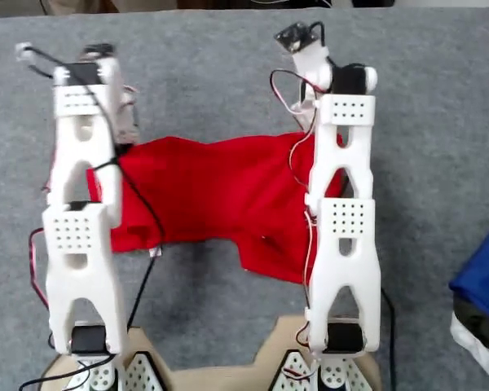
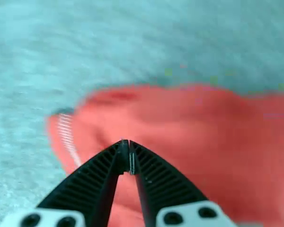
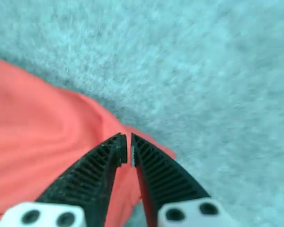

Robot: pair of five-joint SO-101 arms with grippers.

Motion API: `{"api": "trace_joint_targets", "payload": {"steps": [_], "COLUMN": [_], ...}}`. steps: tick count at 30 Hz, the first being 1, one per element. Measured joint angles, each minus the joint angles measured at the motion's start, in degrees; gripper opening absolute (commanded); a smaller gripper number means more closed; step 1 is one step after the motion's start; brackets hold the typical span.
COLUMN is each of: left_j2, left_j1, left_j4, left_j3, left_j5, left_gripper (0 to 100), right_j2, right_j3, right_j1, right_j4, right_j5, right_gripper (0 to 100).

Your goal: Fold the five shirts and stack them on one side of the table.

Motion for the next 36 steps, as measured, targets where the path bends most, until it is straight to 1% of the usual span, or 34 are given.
{"api": "trace_joint_targets", "payload": {"steps": [3,6,9,12,15,18,22,30,33,36], "left_j2": [-5.98,-12.92,-20.22,-28.13,-37.45,-47.47,-60.13,-78.33,-83.52,-88.0], "left_j1": [4.04,4.92,4.84,4.48,2.37,0.09,-3.25,-13.27,-16.97,-21.1], "left_j4": [0.0,0.0,0.0,0.0,0.0,0.0,0.0,0.09,0.0,-3.08], "left_j3": [9.05,18.73,27.78,36.75,43.34,48.88,55.56,67.78,73.05,79.3], "left_j5": [-3.6,-6.68,-10.2,-13.19,-15.91,-17.67,-18.37,-18.37,-18.46,-18.46], "left_gripper": [2,2,2,2,2,2,2,2,2,2], "right_j2": [-3.69,-8.18,-15.21,-24.44,-36.31,-49.32,-65.14,-86.33,-92.04,-95.56], "right_j3": [0.0,2.02,10.46,23.56,39.3,55.12,75.25,112.79,124.75,135.12], "right_j1": [0.0,0.0,0.0,-0.26,-2.02,-5.54,-8.18,-15.38,-17.41,-17.76], "right_j4": [0.0,0.18,0.18,0.18,0.18,0.0,-2.9,-8.53,-10.81,-14.68], "right_j5": [1.23,2.81,5.01,7.74,11.52,15.03,18.37,22.59,24.88,26.37], "right_gripper": [4.1,4.1,4.1,4.1,4.1,4.1,4.3,18.9,22.1,23.5]}}
